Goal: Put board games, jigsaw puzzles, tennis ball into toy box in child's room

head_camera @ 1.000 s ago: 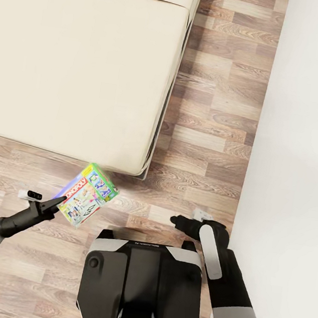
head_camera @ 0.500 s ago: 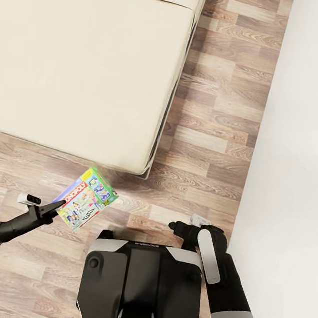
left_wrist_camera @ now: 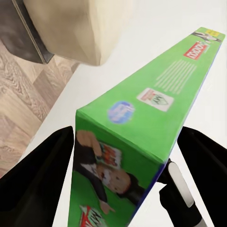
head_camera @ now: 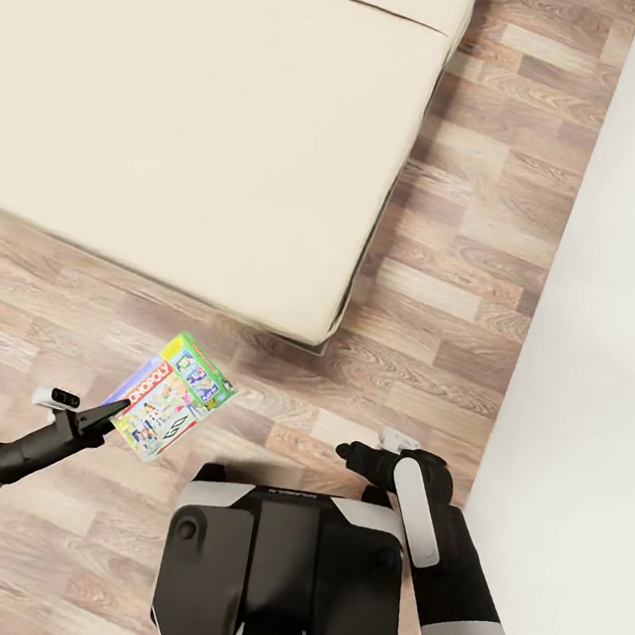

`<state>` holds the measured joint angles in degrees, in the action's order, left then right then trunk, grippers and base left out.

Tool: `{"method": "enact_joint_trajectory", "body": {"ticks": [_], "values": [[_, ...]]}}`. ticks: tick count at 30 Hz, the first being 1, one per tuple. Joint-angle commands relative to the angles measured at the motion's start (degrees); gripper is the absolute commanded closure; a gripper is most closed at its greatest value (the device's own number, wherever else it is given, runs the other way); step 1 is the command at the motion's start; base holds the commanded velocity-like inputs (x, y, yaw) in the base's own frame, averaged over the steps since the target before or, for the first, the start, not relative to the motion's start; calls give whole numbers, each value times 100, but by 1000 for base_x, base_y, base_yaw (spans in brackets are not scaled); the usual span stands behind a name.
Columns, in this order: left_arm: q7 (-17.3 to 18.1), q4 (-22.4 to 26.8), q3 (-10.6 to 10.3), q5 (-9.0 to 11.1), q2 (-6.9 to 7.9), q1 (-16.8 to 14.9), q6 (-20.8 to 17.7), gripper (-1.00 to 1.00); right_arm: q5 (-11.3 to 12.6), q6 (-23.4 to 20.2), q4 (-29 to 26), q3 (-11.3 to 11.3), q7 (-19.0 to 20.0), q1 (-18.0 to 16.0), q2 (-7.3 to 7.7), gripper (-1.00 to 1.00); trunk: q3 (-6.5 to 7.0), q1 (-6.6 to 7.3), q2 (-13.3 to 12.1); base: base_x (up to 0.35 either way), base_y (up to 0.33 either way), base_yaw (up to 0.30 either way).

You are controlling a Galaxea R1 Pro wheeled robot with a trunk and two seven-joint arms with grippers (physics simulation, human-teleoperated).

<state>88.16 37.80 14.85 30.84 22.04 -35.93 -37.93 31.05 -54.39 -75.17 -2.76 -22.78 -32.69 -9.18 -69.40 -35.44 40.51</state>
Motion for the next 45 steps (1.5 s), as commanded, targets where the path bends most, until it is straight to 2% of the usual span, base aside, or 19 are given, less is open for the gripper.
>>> {"method": "enact_joint_trajectory", "body": {"ticks": [1,10,14,20,23,24,26,31,33,37,45], "values": [[17,0,-1,0,3,-2,-57,100,59,-11,-6,-2,-60,-1,1,-100,3,0,5,-151,114,234],[17,0,13,0,14,-2,-51,100,59,-11,-6,-5,-60,-1,-12,-100,58,0,5,-91,106,235],[21,0,18,0,78,-2,-48,100,59,-11,-6,-5,-60,-1,-13,-100,83,0,5,-5,11,235],[32,0,18,12,325,-2,-48,100,59,-18,-6,-5,-60,-1,-19,-100,119,0,5,-1,1,235],[34,0,18,28,487,-2,-48,100,59,-19,-6,-5,-60,-1,-26,-100,138,0,5,0,0,235],[34,0,18,38,585,-2,-48,100,59,-19,-6,-5,-58,-1,-29,-100,144,0,5,0,0,235],[35,0,21,32,651,-2,-43,100,55,-19,-6,-6,-54,-1,-35,-100,156,0,5,0,0,236],[50,0,26,12,719,-2,-32,100,51,-19,-2,-12,-52,-1,-39,-100,186,0,5,0,0,237],[183,0,22,9,798,-2,-21,100,50,-19,1,-16,-51,-1,-40,-100,198,0,5,0,0,237],[184,0,19,12,920,12,10,100,50,-19,2,-22,-51,-1,-40,-100,221,0,5,0,0,237],[184,-1,18,50,951,15,15,100,52,-19,3,-30,-51,-1,-47,-100,269,0,5,0,0,237]]}}
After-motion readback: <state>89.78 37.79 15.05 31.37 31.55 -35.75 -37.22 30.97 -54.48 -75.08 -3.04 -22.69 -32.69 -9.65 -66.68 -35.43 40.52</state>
